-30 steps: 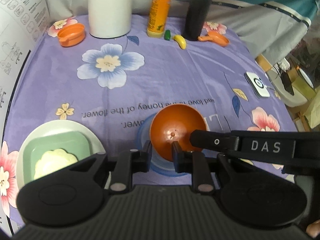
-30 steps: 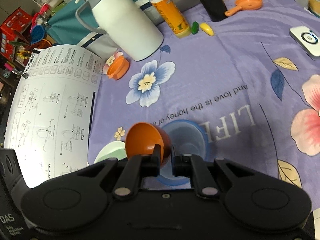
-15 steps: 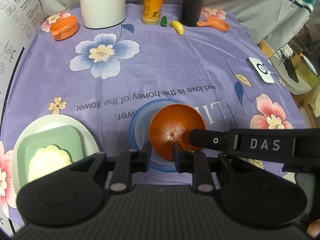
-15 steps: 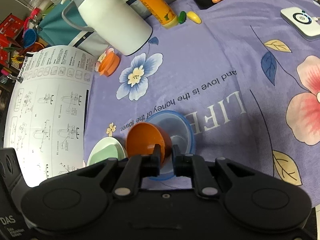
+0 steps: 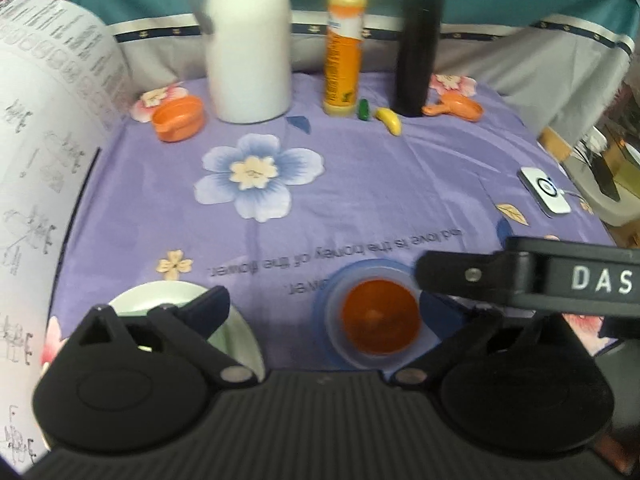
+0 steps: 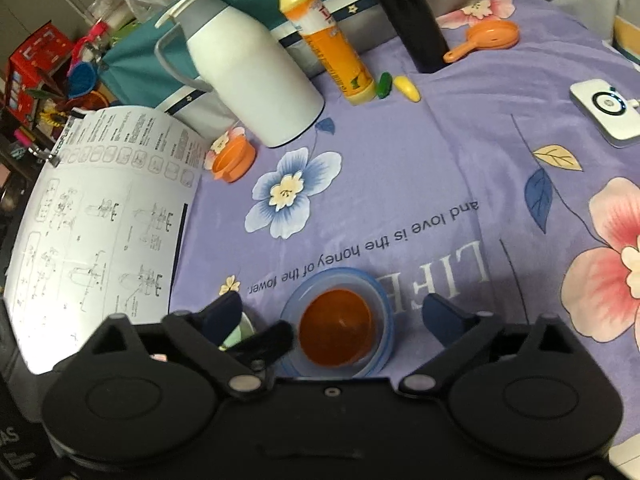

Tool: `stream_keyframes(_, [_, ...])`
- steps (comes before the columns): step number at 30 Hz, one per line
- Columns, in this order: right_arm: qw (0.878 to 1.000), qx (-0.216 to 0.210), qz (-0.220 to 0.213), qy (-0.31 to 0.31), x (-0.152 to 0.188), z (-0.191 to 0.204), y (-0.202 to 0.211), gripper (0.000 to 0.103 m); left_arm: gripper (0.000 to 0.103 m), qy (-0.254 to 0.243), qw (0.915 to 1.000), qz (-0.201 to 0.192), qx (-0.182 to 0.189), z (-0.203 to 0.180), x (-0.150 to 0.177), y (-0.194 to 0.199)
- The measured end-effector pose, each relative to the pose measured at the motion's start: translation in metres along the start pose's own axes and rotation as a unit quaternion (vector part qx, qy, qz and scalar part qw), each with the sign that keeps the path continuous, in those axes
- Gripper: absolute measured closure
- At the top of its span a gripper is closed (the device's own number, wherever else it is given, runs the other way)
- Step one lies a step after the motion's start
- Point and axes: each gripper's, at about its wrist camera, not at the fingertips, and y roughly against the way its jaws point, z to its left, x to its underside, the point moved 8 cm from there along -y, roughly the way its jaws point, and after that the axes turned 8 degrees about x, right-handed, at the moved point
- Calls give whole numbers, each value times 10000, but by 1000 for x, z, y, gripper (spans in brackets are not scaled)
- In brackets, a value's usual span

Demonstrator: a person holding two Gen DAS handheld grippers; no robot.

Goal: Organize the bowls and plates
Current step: 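Lower the orange bowl into the clear bowl and open the right gripper, then grasp the blue bowl rim with the right gripper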

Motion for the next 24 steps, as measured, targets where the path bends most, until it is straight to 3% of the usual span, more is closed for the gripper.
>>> stream_keyframes(9, [9992,167,244,-275,14,-18,-6,0,0,622,9979,167,13,33,19,-1])
stream_keyframes(24, [9949,685,557,-477,33,-36,-17,0,0,741,9963,261,343,35,35,-12])
